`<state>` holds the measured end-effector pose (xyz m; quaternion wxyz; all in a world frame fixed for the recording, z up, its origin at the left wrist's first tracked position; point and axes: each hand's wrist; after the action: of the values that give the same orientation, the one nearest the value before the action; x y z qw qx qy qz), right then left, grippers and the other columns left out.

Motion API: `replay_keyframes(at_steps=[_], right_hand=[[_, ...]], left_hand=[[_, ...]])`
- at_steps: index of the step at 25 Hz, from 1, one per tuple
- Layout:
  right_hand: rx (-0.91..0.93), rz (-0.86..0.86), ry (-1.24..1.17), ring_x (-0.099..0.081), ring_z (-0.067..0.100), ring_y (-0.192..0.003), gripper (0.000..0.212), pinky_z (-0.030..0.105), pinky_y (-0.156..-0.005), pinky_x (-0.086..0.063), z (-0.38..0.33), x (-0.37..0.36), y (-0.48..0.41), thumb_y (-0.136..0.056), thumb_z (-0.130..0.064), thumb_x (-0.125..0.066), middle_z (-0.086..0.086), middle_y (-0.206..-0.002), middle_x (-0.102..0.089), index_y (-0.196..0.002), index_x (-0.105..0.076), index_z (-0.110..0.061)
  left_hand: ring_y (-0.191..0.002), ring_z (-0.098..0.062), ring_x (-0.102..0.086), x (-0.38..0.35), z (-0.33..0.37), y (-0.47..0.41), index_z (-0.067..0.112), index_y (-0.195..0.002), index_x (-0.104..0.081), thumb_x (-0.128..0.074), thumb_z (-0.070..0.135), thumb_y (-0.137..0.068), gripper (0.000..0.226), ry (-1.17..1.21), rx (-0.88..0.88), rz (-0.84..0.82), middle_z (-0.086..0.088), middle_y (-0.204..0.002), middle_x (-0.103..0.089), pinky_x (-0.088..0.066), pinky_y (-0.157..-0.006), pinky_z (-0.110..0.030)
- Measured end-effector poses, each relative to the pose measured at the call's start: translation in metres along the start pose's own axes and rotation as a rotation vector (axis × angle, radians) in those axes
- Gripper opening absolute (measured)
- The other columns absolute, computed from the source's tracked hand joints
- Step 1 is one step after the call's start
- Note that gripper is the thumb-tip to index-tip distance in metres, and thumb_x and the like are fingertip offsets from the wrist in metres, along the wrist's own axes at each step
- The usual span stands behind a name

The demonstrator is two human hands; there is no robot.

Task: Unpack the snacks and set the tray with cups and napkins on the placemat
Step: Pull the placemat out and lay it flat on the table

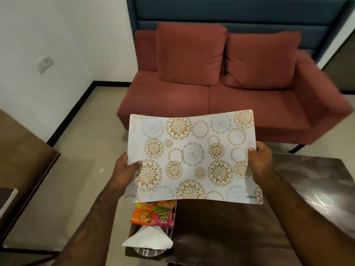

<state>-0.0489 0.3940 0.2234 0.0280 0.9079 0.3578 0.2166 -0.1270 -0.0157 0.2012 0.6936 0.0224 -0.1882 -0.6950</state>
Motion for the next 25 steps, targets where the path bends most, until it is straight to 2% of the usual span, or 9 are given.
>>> replay_keyframes(at_steps=[5,9,13,15,17,19,20,23,25], right_hand=[[-0.051,0.072,-0.004,-0.069,0.034,-0.114,0.029,0.053,-0.098,-0.058,0.028,0.062,-0.024,-0.107,-0.010,-0.046,0.014,-0.126,-0.071,-0.130,-0.063,-0.006],[-0.081,0.101,-0.001,-0.069,0.033,-0.114,0.030,0.053,-0.098,-0.058,0.055,0.119,-0.056,-0.107,-0.012,-0.045,0.013,-0.127,-0.071,-0.131,-0.064,-0.007],[-0.092,0.099,0.027,-0.070,0.033,-0.110,0.031,0.048,-0.093,-0.060,0.085,0.189,-0.098,-0.108,-0.014,-0.044,0.014,-0.124,-0.071,-0.129,-0.064,-0.006],[-0.086,0.084,0.055,-0.069,0.033,-0.111,0.032,0.046,-0.092,-0.060,0.097,0.220,-0.123,-0.108,-0.016,-0.044,0.015,-0.126,-0.070,-0.132,-0.063,-0.005],[-0.096,0.067,0.076,-0.068,0.030,-0.109,0.033,0.036,-0.079,-0.059,0.110,0.248,-0.148,-0.109,-0.016,-0.045,0.014,-0.129,-0.070,-0.135,-0.062,-0.005],[-0.095,0.066,0.102,-0.065,0.023,-0.102,0.034,0.021,-0.064,-0.047,0.123,0.271,-0.171,-0.109,-0.017,-0.045,0.013,-0.128,-0.069,-0.135,-0.062,-0.005],[-0.103,0.064,0.114,-0.064,0.022,-0.101,0.034,0.020,-0.063,-0.045,0.131,0.281,-0.181,-0.109,-0.017,-0.044,0.012,-0.128,-0.069,-0.136,-0.061,-0.005],[-0.140,0.042,0.162,-0.068,0.028,-0.114,0.034,0.042,-0.088,-0.061,0.155,0.301,-0.208,-0.109,-0.020,-0.044,0.013,-0.132,-0.069,-0.136,-0.060,-0.006],[-0.157,0.033,0.198,-0.069,0.034,-0.118,0.033,0.052,-0.098,-0.060,0.173,0.309,-0.220,-0.108,-0.018,-0.045,0.013,-0.130,-0.070,-0.134,-0.063,-0.007]], left_hand=[[-0.079,-0.009,-0.075,-0.058,0.011,0.004,0.023,-0.105,-0.064,-0.068,0.005,-0.093,0.022,-0.010,0.025,-0.069,0.009,-0.097,-0.076,-0.056,-0.059,-0.021],[-0.092,-0.023,-0.075,-0.126,0.022,0.016,0.015,-0.113,-0.064,-0.068,0.004,-0.092,0.024,-0.078,0.024,-0.123,-0.002,-0.105,-0.075,-0.059,-0.074,-0.036],[-0.095,-0.029,-0.073,-0.203,0.026,0.036,0.010,-0.120,-0.064,-0.069,0.009,-0.092,0.028,-0.162,0.034,-0.143,-0.006,-0.108,-0.075,-0.059,-0.083,-0.047],[-0.091,-0.026,-0.073,-0.242,0.024,0.048,0.012,-0.119,-0.064,-0.069,0.012,-0.093,0.027,-0.182,0.050,-0.134,-0.002,-0.105,-0.075,-0.058,-0.072,-0.040],[-0.090,-0.023,-0.073,-0.282,0.019,0.061,0.012,-0.116,-0.065,-0.070,0.012,-0.093,0.024,-0.167,0.083,-0.123,0.001,-0.102,-0.076,-0.055,-0.066,-0.033],[-0.093,-0.025,-0.074,-0.318,0.010,0.070,0.015,-0.110,-0.066,-0.070,0.011,-0.092,0.019,-0.149,0.127,-0.136,-0.002,-0.105,-0.076,-0.059,-0.076,-0.041],[-0.094,-0.027,-0.074,-0.335,0.004,0.073,0.019,-0.105,-0.066,-0.069,0.010,-0.093,0.016,-0.140,0.153,-0.142,-0.003,-0.105,-0.076,-0.059,-0.082,-0.046],[-0.096,-0.026,-0.073,-0.377,-0.015,0.075,0.022,-0.103,-0.065,-0.069,0.012,-0.093,0.014,-0.153,0.214,-0.135,-0.001,-0.105,-0.074,-0.058,-0.088,-0.049],[-0.091,-0.021,-0.072,-0.393,-0.026,0.074,0.019,-0.109,-0.063,-0.069,0.015,-0.094,0.017,-0.176,0.239,-0.128,0.000,-0.105,-0.073,-0.058,-0.079,-0.040]])
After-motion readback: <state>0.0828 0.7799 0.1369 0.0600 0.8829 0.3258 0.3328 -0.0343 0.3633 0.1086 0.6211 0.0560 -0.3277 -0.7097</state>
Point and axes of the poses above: each hand's wrist, its own y-axis away from the middle knuckle, its own x-axis out of the back of the hand, z = x × y
